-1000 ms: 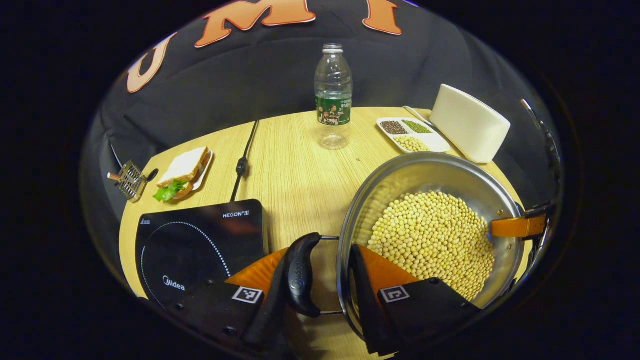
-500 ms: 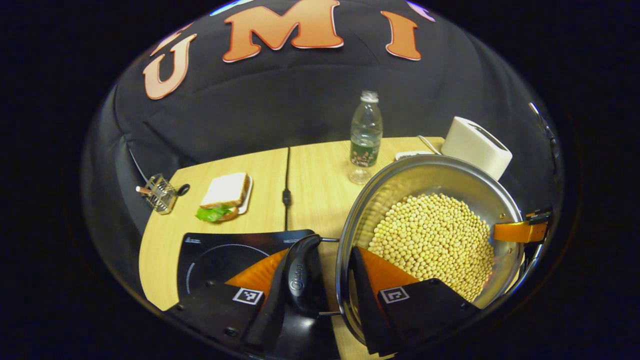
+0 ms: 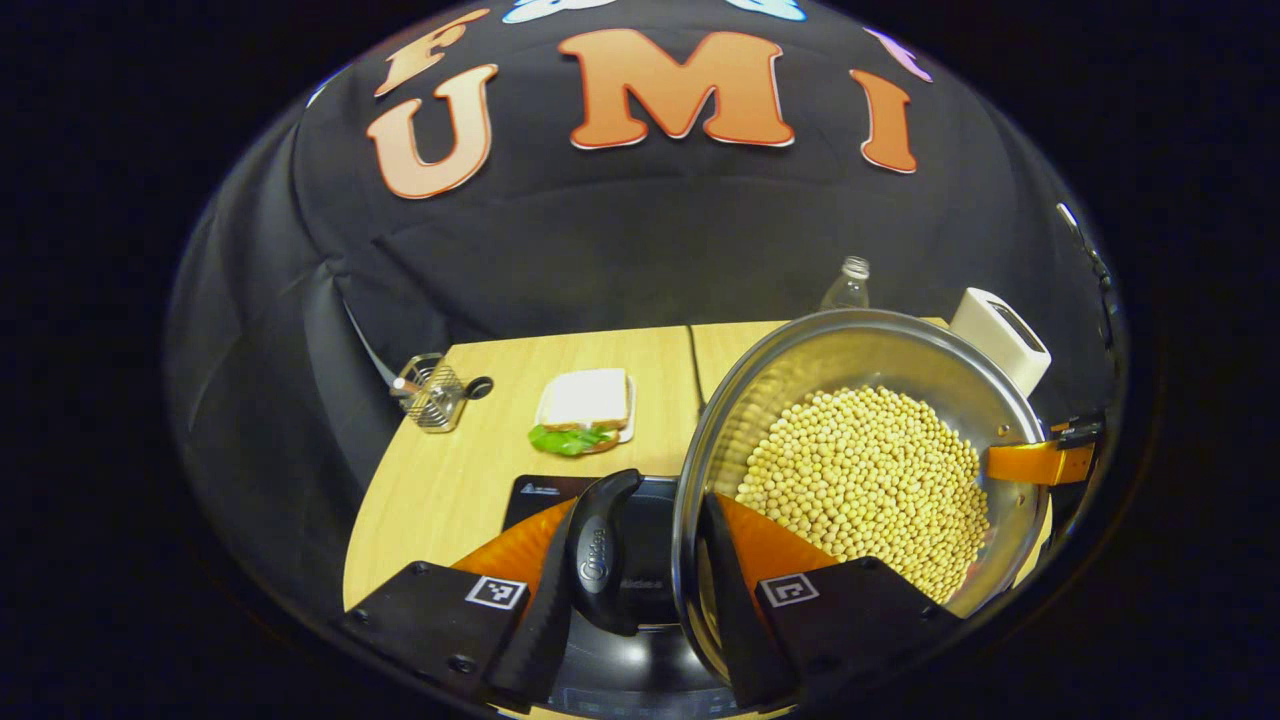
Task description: First push the handle of the pot to place it horizontally, then grasp the pot with both hands and set it on the induction cooktop.
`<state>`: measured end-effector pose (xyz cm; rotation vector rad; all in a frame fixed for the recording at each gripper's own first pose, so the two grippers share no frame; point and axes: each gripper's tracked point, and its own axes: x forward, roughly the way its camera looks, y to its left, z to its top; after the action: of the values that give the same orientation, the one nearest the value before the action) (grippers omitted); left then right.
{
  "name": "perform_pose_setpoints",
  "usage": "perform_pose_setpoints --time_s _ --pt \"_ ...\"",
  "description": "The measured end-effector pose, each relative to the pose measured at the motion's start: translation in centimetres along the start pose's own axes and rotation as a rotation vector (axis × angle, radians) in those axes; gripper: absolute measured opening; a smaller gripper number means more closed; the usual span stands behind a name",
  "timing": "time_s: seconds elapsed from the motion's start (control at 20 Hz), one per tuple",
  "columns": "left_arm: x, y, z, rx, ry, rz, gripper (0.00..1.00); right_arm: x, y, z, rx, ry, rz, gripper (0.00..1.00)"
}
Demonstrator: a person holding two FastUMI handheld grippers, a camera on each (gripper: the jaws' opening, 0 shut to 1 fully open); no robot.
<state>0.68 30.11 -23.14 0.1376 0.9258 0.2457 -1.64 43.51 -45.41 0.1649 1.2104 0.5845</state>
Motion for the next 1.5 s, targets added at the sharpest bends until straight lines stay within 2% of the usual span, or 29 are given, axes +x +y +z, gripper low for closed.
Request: perform_pose_setpoints --time_s 0.25,0.45,0.5,0.55,0.6,0.65,0.85,1.0,1.35,1.4,1.45,1.5 --pt "-1.6 6.3 -0.3 -0.047 0.007 0.051 0.69 0.3 -1.3 1.2 -0.056 -0.001 0.040 0.58" --pt "-2.1 9.5 -0.5 -0.063 0.020 0.066 0.69 0.6 -1.3 1.6 -0.074 0.013 0.047 0.58" --pt "-1.5 10.0 -1.0 -0.070 0.030 0.066 0.72 0.6 -1.3 1.7 -0.077 0.020 0.045 0.58" --pt "-0.5 10.4 -1.7 -0.078 0.039 0.065 0.70 0.6 -1.2 1.7 -0.079 0.026 0.043 0.58" --pt "0.1 10.9 -2.1 -0.085 0.048 0.062 0.70 0.5 -1.1 1.8 -0.079 0.036 0.038 0.53" --pt "0.6 11.2 -2.3 -0.089 0.055 0.059 0.69 0.5 -1.1 2.0 -0.081 0.039 0.033 0.58" --pt "3.3 11.5 -2.8 -0.104 0.087 0.049 0.71 0.3 -0.8 2.0 -0.082 0.066 0.015 0.58" --pt "7.1 10.3 -3.2 -0.108 0.114 0.046 0.71 0.0 -0.8 2.2 -0.075 0.092 0.008 0.58" --pt "9.7 12.3 -0.2 -0.125 0.178 0.039 0.70 -0.7 -0.7 3.2 -0.086 0.154 -0.007 0.58" --pt "9.8 12.6 0.2 -0.127 0.182 0.039 0.70 -0.7 -0.8 3.5 -0.085 0.157 -0.007 0.54" --pt "9.7 12.8 0.2 -0.129 0.183 0.038 0.71 -0.7 -0.7 3.4 -0.086 0.157 -0.005 0.58" --pt "9.5 13.0 0.4 -0.128 0.185 0.037 0.71 -0.6 -0.7 3.4 -0.085 0.159 -0.003 0.58"
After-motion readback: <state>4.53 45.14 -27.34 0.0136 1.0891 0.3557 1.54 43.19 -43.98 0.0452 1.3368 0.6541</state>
